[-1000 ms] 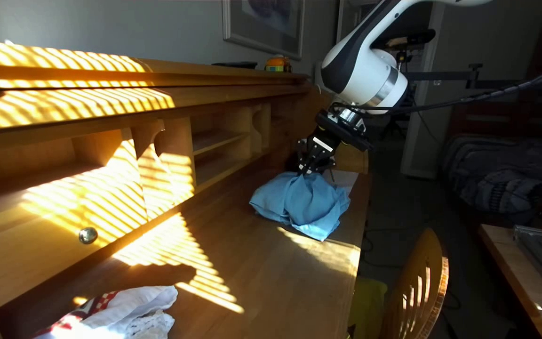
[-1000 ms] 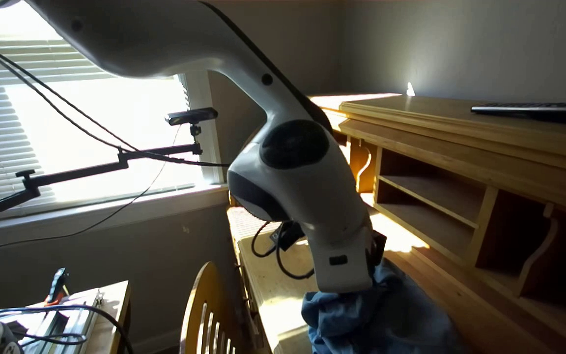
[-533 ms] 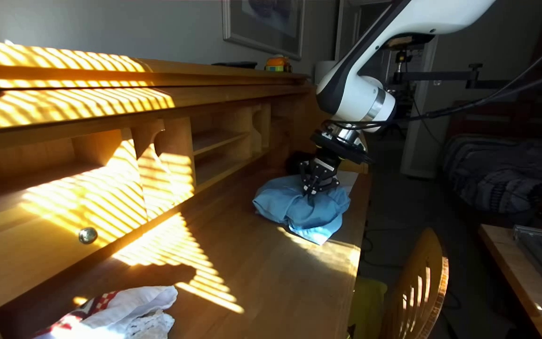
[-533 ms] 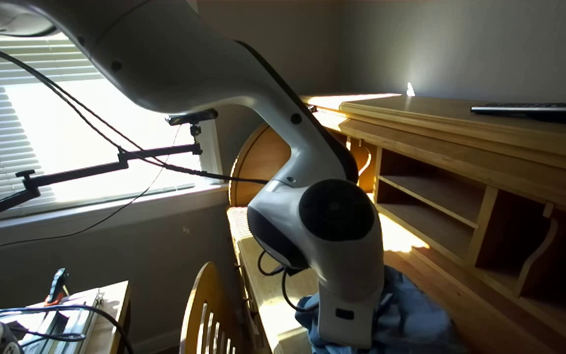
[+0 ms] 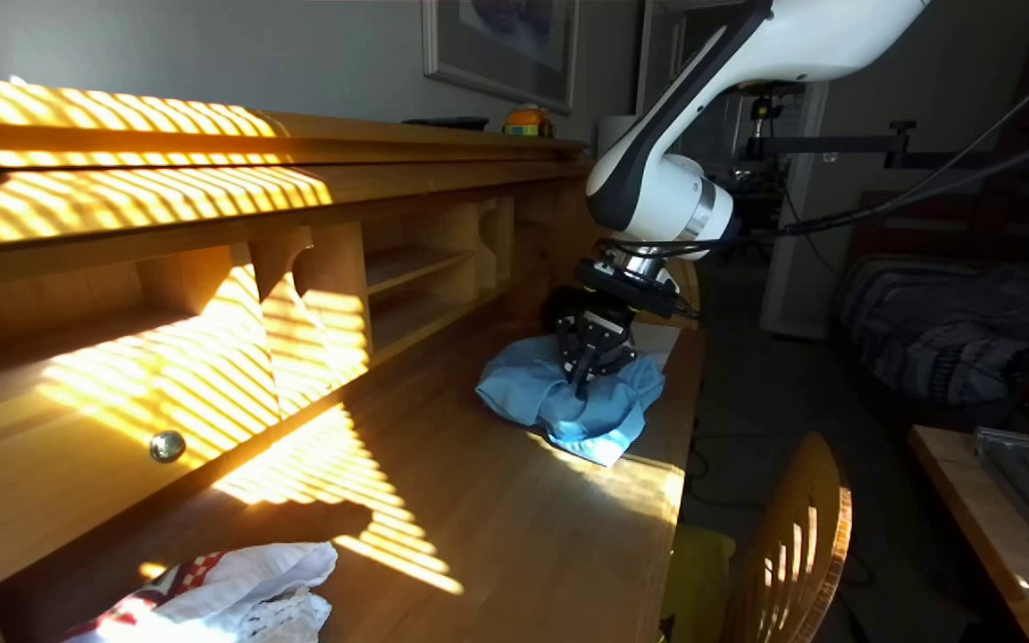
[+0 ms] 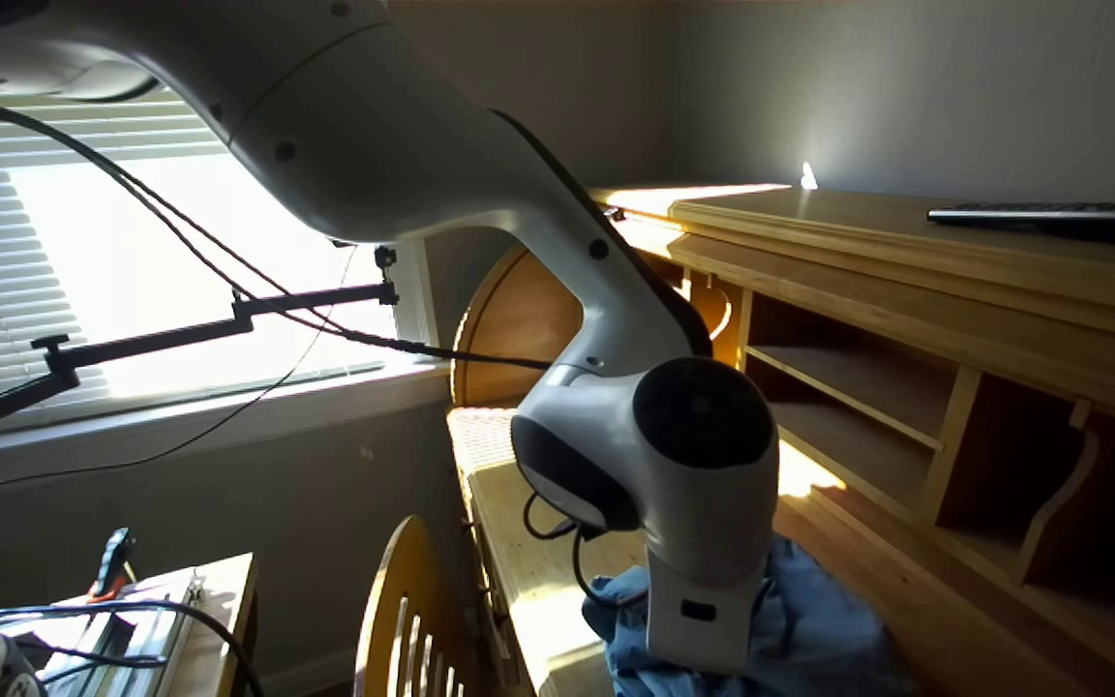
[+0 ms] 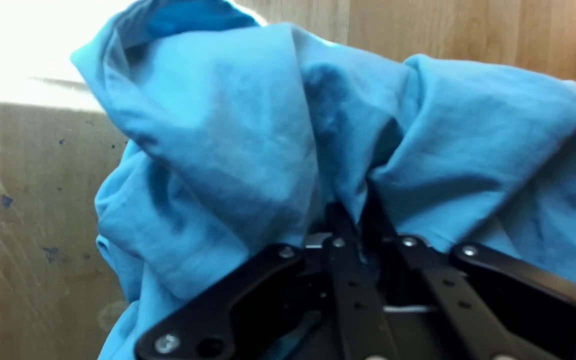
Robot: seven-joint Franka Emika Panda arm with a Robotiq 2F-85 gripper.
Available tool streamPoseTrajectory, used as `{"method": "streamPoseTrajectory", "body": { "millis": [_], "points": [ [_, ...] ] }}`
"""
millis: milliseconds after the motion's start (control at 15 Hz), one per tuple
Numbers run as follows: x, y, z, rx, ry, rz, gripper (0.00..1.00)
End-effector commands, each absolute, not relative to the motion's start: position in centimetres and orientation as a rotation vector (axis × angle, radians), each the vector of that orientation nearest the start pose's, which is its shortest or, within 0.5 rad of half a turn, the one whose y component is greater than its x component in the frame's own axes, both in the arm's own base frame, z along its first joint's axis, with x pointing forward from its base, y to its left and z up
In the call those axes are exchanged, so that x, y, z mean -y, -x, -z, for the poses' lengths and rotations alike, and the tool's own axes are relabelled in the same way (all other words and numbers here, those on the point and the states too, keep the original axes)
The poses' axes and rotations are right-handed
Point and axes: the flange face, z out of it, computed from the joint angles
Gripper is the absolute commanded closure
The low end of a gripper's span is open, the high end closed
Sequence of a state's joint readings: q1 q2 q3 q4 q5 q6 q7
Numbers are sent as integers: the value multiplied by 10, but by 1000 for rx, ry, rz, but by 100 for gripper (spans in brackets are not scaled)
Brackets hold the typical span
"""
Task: Put the cloth on the desk
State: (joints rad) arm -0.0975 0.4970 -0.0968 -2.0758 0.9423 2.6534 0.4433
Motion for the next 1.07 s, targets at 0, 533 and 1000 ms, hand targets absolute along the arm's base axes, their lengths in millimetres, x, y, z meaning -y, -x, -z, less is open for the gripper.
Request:
{"method": "streamPoseTrajectory", "body": {
  "millis": [0,533,1000],
  "points": [
    [123,-563,-218,-1825,2061,72,53],
    [52,-478,-274,-1952,2266,-98,0],
    [-27,-436,-342,-1762,2700,122,0]
  ]
}}
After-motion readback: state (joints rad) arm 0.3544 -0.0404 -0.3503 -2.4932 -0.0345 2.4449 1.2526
